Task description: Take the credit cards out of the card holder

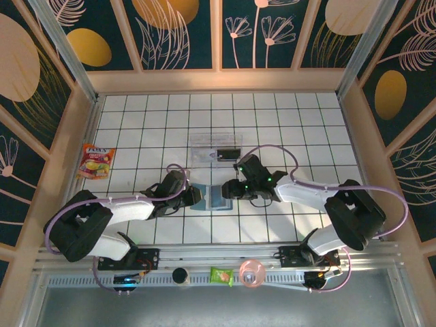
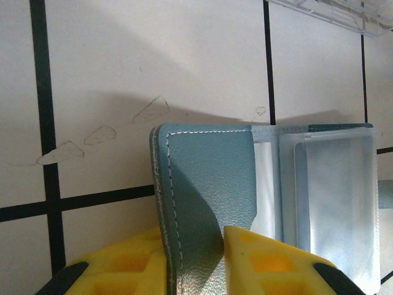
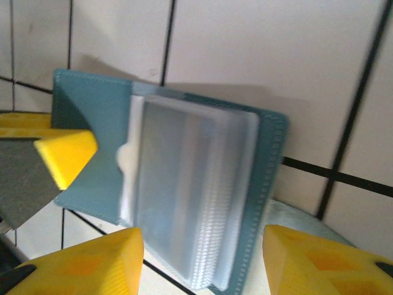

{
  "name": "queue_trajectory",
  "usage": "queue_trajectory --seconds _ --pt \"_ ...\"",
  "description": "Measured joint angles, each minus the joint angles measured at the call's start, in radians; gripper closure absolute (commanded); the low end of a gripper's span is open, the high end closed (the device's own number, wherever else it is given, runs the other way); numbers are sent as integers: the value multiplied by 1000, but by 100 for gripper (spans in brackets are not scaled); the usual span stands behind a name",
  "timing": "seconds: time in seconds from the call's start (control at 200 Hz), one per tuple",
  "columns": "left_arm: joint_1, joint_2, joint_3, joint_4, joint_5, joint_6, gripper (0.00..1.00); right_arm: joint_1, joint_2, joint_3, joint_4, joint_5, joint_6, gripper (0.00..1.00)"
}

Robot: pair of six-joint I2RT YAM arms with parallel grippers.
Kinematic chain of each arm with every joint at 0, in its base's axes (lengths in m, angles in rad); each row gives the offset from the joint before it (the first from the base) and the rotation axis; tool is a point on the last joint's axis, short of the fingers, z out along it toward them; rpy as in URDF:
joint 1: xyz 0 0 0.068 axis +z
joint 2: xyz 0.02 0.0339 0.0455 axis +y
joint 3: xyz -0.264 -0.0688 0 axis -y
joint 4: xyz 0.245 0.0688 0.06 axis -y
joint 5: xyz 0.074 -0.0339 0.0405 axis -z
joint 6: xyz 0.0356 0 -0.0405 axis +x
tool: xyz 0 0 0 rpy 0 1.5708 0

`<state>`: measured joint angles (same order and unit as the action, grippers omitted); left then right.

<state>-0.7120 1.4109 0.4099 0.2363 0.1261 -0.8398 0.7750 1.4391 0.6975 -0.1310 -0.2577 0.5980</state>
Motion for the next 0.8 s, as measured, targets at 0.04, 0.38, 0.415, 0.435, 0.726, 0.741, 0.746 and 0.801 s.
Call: queue_trajectory --seconds 0.04,0.38,0.415,0.435,0.726,0.741,0.746,0.801 --pt "0 1 0 2 0 0 75 -6 -23 -9 -9 24 6 44" --pt "0 4 -1 6 1 1 75 -15 -135 -46 -60 108 27 41" --pt "0 4 -1 6 1 1 75 -15 -131 -50 -60 106 31 42" --pt "0 4 -1 6 1 1 75 -15 -128 -52 -60 106 33 42" --pt "0 4 -1 6 0 1 75 -15 -54 -59 -33 90 41 58" --pt "1 4 -1 6 1 1 75 -15 -50 -59 -32 90 39 59" --pt "1 4 -1 6 1 1 75 -15 -50 -59 -32 89 38 59" --pt "0 4 -1 6 1 1 75 -15 -39 -59 -29 84 42 62"
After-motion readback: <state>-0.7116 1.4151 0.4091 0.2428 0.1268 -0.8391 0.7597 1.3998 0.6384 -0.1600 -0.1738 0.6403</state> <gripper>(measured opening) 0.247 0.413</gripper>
